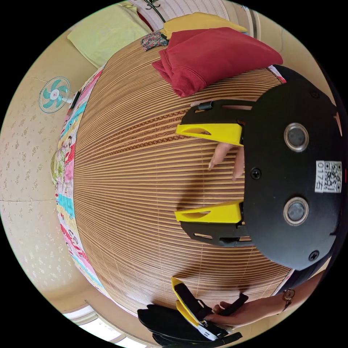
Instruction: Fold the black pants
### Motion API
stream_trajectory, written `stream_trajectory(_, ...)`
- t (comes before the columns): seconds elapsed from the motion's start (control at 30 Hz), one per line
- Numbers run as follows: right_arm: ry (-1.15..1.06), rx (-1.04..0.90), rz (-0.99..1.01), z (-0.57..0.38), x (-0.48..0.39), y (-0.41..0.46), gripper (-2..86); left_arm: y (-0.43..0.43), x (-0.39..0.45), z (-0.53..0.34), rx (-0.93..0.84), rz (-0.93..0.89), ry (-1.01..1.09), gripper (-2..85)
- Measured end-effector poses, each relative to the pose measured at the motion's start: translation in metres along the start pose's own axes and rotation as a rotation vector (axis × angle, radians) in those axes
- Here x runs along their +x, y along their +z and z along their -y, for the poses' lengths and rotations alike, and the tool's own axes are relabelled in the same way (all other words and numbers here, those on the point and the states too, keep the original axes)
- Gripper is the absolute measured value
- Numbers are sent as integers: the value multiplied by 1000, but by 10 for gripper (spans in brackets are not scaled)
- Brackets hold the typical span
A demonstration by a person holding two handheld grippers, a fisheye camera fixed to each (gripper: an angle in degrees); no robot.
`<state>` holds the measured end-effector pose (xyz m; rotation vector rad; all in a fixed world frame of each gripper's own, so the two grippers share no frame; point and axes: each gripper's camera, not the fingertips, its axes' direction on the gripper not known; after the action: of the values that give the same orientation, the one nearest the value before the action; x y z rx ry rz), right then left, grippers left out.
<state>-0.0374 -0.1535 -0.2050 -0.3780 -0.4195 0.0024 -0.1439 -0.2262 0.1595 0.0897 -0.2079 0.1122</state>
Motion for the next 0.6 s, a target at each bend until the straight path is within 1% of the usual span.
stream_trajectory(0.2,7,3,5,3,1,4,265,10,-2,-4,-15,-7,-18,258)
stream_trajectory(0.3,4,2,-1,4,1,6,264,4,-6,-20,-28,8,-53,223)
stream_trajectory(0.33,5,3,0,4,1,7,264,-2,-7,-34,-21,5,-70,195)
stream_trajectory(0.4,5,-4,3,8,2,10,264,-15,-11,-61,9,-50,-96,179)
stream_trajectory(0.47,1,1,8,11,3,14,261,-36,-12,-97,52,-138,-91,185)
stream_trajectory(0.53,-17,-18,16,19,7,18,256,-57,-5,-123,112,-157,-53,186)
stream_trajectory(0.6,-93,-76,29,22,23,12,207,-79,2,-146,178,-144,-22,187)
